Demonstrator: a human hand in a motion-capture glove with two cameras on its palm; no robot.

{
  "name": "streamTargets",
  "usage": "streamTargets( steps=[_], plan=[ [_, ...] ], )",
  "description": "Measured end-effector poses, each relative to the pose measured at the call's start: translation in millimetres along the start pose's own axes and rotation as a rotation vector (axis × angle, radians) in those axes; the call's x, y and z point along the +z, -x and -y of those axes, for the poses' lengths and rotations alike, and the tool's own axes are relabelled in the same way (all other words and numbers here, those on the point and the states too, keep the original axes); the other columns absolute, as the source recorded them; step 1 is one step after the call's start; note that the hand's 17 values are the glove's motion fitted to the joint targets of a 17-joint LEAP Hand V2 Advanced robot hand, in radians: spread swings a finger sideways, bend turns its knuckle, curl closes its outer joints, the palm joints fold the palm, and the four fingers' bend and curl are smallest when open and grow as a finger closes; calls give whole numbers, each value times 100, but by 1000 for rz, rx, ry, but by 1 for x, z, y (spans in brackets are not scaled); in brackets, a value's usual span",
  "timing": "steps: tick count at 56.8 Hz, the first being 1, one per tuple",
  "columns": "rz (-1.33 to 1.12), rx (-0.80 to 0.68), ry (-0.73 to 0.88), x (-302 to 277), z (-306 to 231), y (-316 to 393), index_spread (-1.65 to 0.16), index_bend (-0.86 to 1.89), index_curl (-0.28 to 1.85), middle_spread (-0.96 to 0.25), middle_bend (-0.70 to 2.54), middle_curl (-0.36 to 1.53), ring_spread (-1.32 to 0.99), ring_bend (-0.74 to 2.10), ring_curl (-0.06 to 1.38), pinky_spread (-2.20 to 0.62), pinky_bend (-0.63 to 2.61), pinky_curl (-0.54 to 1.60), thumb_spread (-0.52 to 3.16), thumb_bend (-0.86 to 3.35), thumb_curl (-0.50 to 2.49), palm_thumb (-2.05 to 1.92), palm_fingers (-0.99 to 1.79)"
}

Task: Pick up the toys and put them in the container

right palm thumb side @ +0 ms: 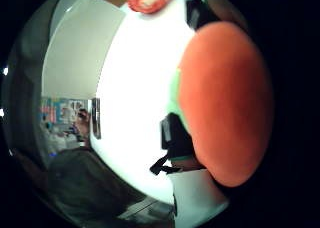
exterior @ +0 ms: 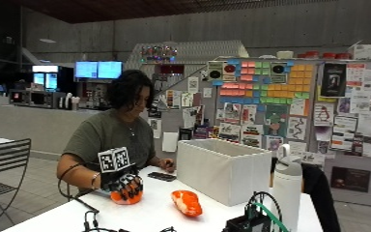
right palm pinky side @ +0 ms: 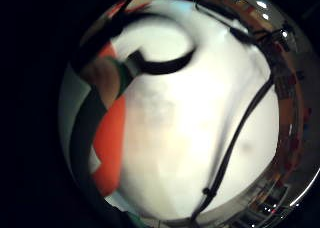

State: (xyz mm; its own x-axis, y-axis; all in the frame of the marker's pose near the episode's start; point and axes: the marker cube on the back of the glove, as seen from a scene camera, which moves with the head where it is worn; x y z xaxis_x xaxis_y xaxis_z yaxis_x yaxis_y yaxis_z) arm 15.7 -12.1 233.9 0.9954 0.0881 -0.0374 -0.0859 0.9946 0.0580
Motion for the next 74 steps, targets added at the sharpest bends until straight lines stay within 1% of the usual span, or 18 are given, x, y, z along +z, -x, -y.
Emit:
streamTargets(
  steps=[3,8,17,19,22,24,28,34,39,48,52,56,58,62,63,65,69,74],
  plan=[
    [-71,-39,-108,-7,6,6,-41,15,25,-23,40,30,-22,65,16,-15,83,29,117,14,32,26,92],
    [-57,-80,-197,-35,21,25,-41,12,24,-29,50,37,-30,95,31,-27,97,37,107,21,42,45,118],
    [157,-172,-495,-156,78,104,-40,17,26,-38,71,50,-38,118,45,-36,111,46,95,18,51,51,112],
    [197,-283,-558,-184,86,127,-41,18,27,-39,74,52,-39,120,46,-37,113,47,93,18,52,52,111],
    [319,-662,-608,-221,85,164,-41,20,28,-41,79,56,-40,123,49,-38,115,49,90,16,55,52,110],
    [367,-812,-623,-244,91,184,-41,21,29,-42,81,58,-40,125,50,-38,116,50,89,15,56,52,110],
    [381,-694,-656,-286,132,209,-42,24,32,-44,87,64,-41,128,52,-39,118,51,87,14,59,53,110],
    [309,-610,-718,-323,196,237,-43,30,37,-46,93,71,-41,131,55,-39,119,52,84,12,64,53,109],
    [436,-379,-657,-343,248,261,-44,33,41,-47,95,77,-41,134,57,-40,121,53,82,10,67,53,106],
    [378,-329,-609,-332,304,313,-45,35,49,-47,92,84,-41,135,60,-39,125,55,81,6,72,52,95],
    [462,-397,-465,-316,310,351,-45,35,52,-47,86,85,-40,131,60,-39,124,54,81,4,74,50,85],
    [367,-385,-291,-285,328,358,-45,31,54,-46,80,85,-39,129,59,-39,121,52,83,2,75,50,77],
    [480,-395,-190,-278,331,360,-44,27,55,-45,73,84,-38,130,59,-37,119,51,90,1,74,47,64],
    [589,-402,-91,-266,332,367,-43,37,60,-39,62,80,-34,105,55,-24,111,52,108,-7,65,27,17],
    [597,-403,-84,-263,332,367,-43,38,60,-36,54,77,-31,92,51,-19,110,51,109,-12,61,15,-5],
    [614,-404,-78,-260,333,364,-43,40,60,-32,47,74,-27,79,48,-14,110,49,111,-12,57,6,-17],
    [609,-386,-79,-258,332,353,-43,37,55,-25,36,67,-22,56,36,-6,104,43,107,-12,51,-9,-21],
    [531,-347,-98,-256,326,331,-42,33,52,-20,30,62,-18,46,31,0,95,38,101,-11,46,-12,-12]
  ],
)
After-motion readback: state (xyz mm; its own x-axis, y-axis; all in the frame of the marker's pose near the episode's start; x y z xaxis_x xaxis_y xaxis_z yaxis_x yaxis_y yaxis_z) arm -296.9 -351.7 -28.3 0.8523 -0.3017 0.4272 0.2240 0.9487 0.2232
